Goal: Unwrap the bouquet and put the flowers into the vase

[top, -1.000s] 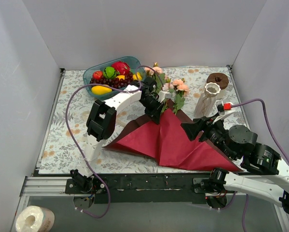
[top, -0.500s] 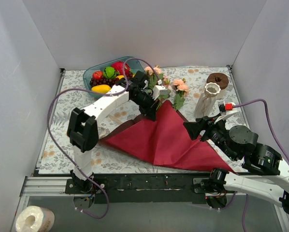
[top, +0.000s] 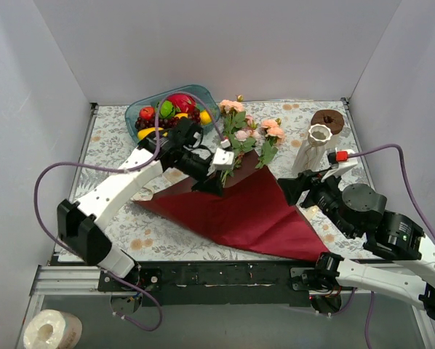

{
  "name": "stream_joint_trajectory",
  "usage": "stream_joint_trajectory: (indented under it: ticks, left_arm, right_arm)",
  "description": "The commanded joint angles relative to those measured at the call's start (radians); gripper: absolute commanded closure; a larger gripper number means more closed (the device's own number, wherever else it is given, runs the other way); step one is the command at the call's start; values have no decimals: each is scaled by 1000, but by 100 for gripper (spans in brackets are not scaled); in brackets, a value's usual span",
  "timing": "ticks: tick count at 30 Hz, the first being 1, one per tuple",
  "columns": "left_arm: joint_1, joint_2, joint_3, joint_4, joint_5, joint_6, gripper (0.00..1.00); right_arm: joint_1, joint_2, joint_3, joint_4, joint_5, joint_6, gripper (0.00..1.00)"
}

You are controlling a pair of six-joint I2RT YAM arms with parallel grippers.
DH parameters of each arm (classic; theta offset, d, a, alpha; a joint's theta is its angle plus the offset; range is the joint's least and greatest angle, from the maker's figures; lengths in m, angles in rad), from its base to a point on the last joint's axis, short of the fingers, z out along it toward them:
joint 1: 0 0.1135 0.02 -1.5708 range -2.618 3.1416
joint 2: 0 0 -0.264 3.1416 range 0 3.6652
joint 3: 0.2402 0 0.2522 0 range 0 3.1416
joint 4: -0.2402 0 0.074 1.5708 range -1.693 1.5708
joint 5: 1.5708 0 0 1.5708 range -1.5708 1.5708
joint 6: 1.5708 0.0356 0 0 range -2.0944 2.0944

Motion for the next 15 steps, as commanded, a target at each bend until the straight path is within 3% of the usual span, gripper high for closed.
stream_joint_trajectory:
  ticks: [1,4,8,12,15]
  left_arm:
    - [-5,-231,-96,-128,100,407,100]
    - [-6,-344,-183,-208,129,574,100]
    - [-9,-475,-260,-271,164,690,100]
    - [-11,-648,-352,-244,157,692,95]
    - [-11,-728,-466,-257,100,767,76]
  right_arm:
    - [0,0,102,45,49,-55,29]
    - [0,25,101,48,35,-60,29]
    - [0,98,90,27,1,-25,29]
    - [0,175,104,30,-53,-3,29]
    - [-2,232,76,65,-109,15,30]
